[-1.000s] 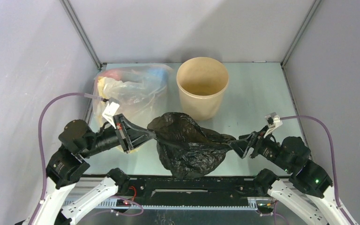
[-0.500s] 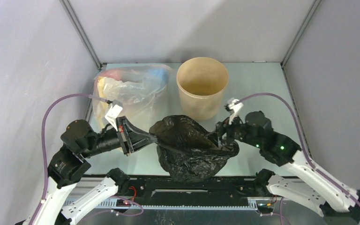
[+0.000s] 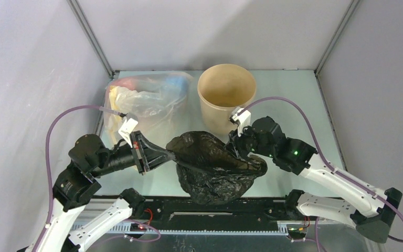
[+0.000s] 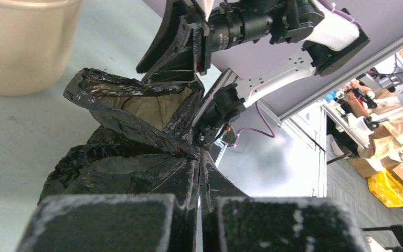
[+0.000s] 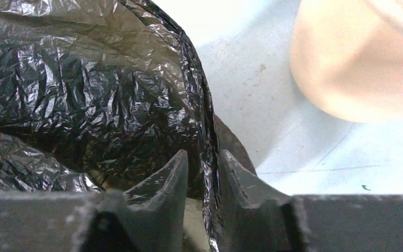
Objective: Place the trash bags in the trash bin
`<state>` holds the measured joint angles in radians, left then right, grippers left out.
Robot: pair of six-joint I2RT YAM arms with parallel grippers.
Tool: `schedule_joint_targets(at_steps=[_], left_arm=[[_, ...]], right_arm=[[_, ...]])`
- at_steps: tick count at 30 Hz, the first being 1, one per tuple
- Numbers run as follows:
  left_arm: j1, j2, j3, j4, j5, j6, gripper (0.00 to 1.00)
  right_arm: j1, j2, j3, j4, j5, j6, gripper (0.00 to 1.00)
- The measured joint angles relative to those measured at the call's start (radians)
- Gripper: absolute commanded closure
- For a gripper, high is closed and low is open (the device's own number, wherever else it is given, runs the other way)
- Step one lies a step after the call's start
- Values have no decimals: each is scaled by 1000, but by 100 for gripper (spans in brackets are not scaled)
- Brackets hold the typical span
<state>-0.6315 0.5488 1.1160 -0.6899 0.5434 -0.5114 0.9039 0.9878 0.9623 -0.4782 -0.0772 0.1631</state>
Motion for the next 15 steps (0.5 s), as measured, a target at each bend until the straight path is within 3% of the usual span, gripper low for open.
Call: schedule_joint_targets(at_steps=[2,6,12,14,15], left_arm=[[0,0,1,-9,-9,5,100],[0,0,3,-19,-17,8,100],[0,0,13,-23,-18,15,100],[0,0,13,-24,-18,15,100],[0,0,13,-24,-18,15,100]], right_arm=[[0,-10,0,0,11,1,39],[0,-32,1,0,21,-10,37],[0,15,8,-16,20,-18,42],[0,51,8,-28,14,-18,50],[0,68,8,-34,11,-19,61]])
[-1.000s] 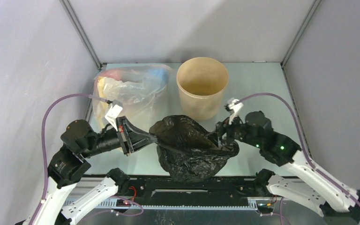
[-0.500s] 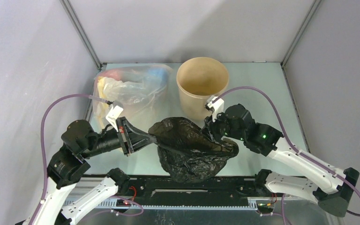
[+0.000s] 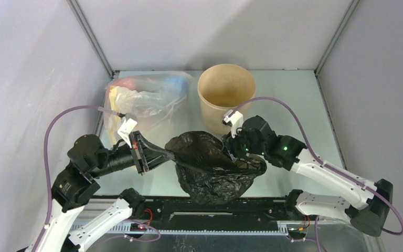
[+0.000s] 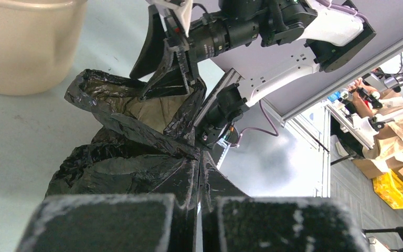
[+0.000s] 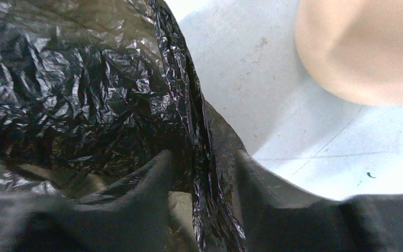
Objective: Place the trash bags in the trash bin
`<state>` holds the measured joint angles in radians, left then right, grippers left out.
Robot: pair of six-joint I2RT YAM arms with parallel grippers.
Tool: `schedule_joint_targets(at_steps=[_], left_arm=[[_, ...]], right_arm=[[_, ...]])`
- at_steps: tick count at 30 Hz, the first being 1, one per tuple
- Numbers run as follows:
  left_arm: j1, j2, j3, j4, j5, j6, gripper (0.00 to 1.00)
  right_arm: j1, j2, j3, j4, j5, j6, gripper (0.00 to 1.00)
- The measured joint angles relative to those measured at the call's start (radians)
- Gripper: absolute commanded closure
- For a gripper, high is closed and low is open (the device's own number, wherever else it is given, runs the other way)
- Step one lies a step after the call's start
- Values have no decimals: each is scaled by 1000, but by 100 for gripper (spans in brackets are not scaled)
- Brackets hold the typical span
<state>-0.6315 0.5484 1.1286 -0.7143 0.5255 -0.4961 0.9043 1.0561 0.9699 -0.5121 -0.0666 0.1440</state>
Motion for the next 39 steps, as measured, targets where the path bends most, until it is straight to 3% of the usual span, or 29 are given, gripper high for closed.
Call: schedule_joint_targets(at_steps=[2,4,12,17,29,35,39], left_arm=[[0,0,0,0,0,0,100],[0,0,0,-1,-2,0,100],[0,8,19,-12,-47,2,100],[0,45,106,-8,-103,0,100],[0,309,569,112,-160,0,100],[14,470,764,177,-190,21,100],[88,589,836,220,-196,22,100]], right_arm=[[0,24,0,-6,-8,-5,85],[0,37,0,-10,-10,-6,100],[-33,-59,11,-10,15,8,100],[-104,-157,130,-4,38,14,100],[-232,-136,566,58,171,-32,100],[-338,-67,664,162,224,-48,100],[-440,28,726,196,211,-39,100]])
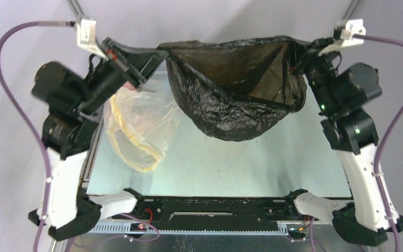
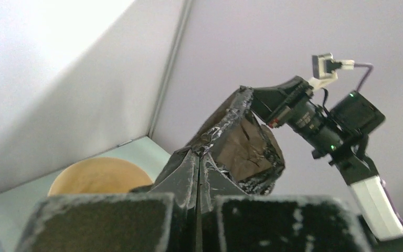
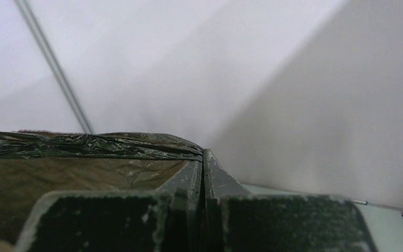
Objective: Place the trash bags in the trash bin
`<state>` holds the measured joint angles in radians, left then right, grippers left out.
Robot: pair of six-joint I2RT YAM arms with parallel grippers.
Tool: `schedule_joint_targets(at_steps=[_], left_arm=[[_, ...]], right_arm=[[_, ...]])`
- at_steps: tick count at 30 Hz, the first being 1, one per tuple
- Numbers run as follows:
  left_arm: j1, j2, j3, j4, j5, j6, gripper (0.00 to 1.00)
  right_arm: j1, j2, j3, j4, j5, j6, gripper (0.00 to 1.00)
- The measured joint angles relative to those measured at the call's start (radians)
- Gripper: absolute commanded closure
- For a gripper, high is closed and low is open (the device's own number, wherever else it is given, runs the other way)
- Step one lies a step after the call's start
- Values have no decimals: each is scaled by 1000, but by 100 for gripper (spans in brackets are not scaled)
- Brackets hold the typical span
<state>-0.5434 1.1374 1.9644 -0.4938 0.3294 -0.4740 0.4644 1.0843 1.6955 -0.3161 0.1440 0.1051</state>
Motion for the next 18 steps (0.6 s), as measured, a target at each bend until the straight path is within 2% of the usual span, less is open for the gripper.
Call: schedule_joint_targets(at_steps=[8,18], left_arm=[[184,217,56,128,112,-132,100],[291,478,326,312,252,-356,100]], right_arm=[[-192,194,88,21,-131,93,100],[-292,395,399,5,-267,159,100]])
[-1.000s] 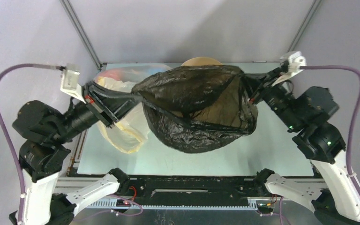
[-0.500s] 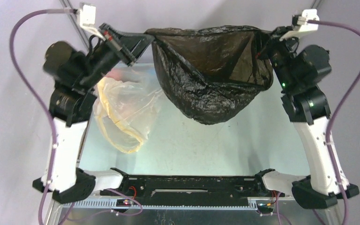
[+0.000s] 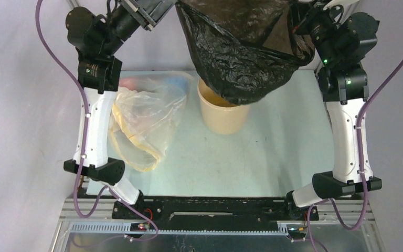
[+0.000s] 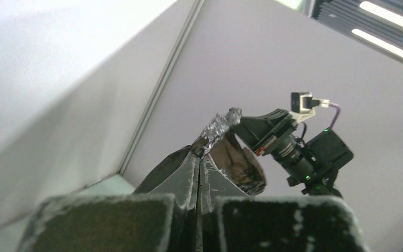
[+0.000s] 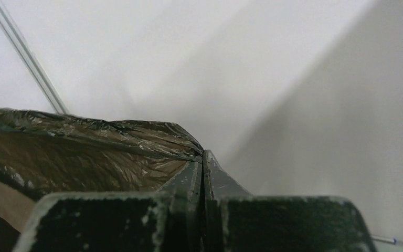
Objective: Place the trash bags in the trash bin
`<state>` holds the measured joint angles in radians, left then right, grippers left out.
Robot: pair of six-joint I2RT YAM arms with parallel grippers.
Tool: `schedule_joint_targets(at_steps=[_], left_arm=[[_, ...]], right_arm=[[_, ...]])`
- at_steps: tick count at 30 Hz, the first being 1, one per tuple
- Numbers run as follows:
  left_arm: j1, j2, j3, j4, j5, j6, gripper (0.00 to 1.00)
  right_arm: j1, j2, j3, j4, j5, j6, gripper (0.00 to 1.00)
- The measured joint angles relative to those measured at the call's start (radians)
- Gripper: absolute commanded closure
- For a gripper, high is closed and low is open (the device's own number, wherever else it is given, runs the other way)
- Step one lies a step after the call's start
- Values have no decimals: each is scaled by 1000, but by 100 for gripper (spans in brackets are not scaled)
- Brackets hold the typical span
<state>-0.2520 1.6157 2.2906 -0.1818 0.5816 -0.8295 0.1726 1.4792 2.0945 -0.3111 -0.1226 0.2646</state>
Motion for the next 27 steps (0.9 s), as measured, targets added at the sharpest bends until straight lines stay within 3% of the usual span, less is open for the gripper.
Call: schedule_joint_targets(at_steps=[7,17,27], left_arm=[[24,34,31,115,42,-80,100],[44,23,-233,210,93,-131,100],[45,-20,-303,238,108,-160,100]], right_arm=[[-24,29,48,11,-58,31,100],[-31,-7,-208,50,-85,81,100],[-36,-40,-190,52,-92,99,100]])
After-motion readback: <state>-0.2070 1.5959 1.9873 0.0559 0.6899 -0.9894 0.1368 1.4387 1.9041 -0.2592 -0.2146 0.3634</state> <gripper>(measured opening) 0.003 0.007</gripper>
